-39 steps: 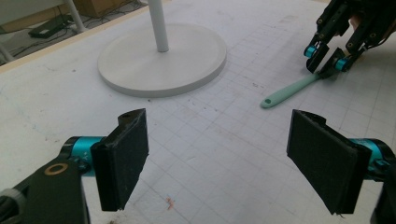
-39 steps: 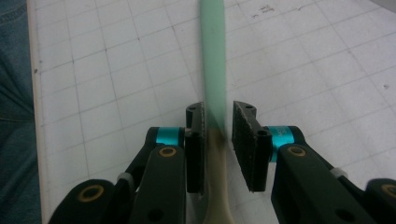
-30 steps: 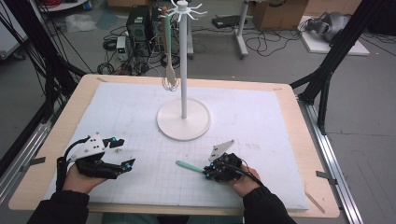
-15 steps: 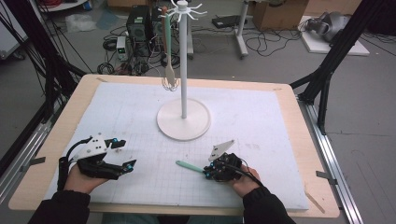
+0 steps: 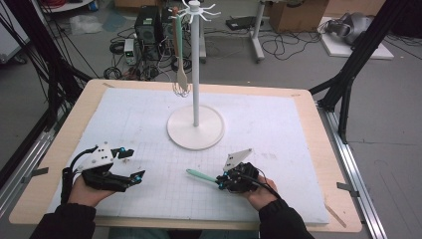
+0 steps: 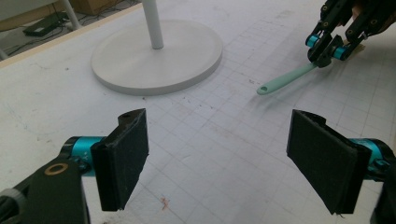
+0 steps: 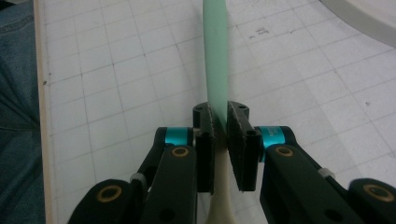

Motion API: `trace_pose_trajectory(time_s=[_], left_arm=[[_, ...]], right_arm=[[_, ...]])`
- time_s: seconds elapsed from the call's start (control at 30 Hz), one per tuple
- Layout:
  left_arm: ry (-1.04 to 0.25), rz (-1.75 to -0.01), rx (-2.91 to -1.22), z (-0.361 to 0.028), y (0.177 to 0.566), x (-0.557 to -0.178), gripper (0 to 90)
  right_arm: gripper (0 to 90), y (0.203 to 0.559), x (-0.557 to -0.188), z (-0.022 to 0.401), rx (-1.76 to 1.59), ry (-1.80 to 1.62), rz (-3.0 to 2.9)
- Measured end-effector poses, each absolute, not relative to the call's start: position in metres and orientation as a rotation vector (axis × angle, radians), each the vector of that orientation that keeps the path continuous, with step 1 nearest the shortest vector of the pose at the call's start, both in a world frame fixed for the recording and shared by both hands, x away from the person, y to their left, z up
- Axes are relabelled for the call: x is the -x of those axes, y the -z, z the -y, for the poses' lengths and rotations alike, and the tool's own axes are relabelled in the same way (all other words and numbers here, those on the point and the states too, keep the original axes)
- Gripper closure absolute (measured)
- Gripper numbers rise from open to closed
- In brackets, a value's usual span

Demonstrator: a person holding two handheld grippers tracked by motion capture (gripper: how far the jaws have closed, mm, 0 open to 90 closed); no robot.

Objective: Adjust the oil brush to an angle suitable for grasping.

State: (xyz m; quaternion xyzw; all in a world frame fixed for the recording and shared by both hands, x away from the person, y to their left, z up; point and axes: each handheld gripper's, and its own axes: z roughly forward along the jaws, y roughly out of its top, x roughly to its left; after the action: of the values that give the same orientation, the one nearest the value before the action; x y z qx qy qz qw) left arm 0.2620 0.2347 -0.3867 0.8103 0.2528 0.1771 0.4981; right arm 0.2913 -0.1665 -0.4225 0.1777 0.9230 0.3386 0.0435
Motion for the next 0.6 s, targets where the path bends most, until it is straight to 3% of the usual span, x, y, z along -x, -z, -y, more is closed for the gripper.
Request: trace_pose_trajectory(time_s=[0.6], left_arm=[[-0.42,-0.607,-1.961,-0.2334,0.3864,-0.2619,21.4]], right_arm=[[81.6,0.4178,-0.2914,0.1672,-0.541,-1.11,-2.817]])
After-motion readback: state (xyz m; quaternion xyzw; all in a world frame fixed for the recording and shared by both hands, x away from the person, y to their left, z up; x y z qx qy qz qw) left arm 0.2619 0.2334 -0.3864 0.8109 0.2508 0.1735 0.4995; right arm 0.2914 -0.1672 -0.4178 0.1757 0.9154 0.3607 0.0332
